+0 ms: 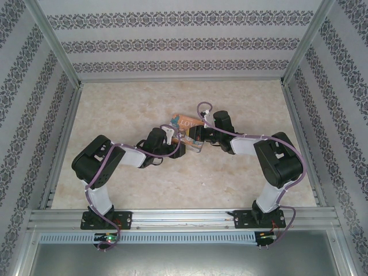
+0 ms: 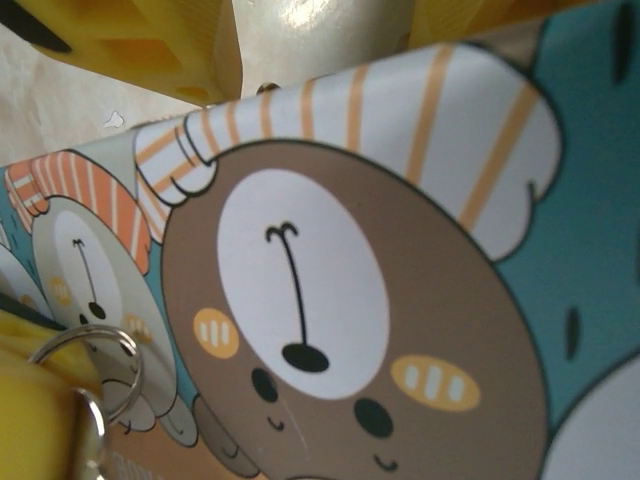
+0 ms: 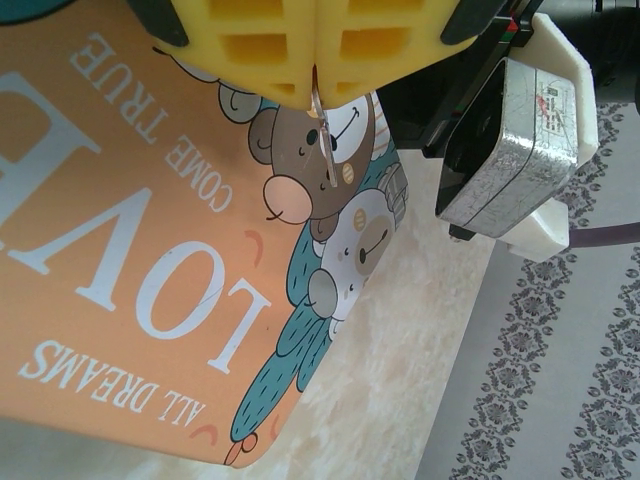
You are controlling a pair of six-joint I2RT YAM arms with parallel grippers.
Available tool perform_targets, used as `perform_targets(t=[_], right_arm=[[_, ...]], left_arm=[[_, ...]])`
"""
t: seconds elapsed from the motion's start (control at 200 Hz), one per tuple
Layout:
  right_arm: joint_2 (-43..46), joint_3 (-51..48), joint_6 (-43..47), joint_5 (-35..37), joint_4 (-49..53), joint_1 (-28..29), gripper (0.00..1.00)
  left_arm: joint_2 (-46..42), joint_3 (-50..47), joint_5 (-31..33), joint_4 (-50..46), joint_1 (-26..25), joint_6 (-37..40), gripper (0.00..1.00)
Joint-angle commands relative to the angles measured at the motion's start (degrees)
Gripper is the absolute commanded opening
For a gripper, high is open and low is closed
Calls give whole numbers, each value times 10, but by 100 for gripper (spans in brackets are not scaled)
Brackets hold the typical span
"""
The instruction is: Unlock the padlock with the key
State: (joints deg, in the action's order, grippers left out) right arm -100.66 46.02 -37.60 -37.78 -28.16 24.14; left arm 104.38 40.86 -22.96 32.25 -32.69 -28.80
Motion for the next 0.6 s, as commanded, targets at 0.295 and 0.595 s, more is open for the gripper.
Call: perform_targets(t=[0.295, 0.595], right_arm=[[-31, -22, 2, 3, 79, 11, 0], [-30, -23, 1, 3, 79, 11, 0]], left_arm=[[27, 33, -2, 22, -45, -32, 46], [31, 58, 32, -39, -48, -38, 43]])
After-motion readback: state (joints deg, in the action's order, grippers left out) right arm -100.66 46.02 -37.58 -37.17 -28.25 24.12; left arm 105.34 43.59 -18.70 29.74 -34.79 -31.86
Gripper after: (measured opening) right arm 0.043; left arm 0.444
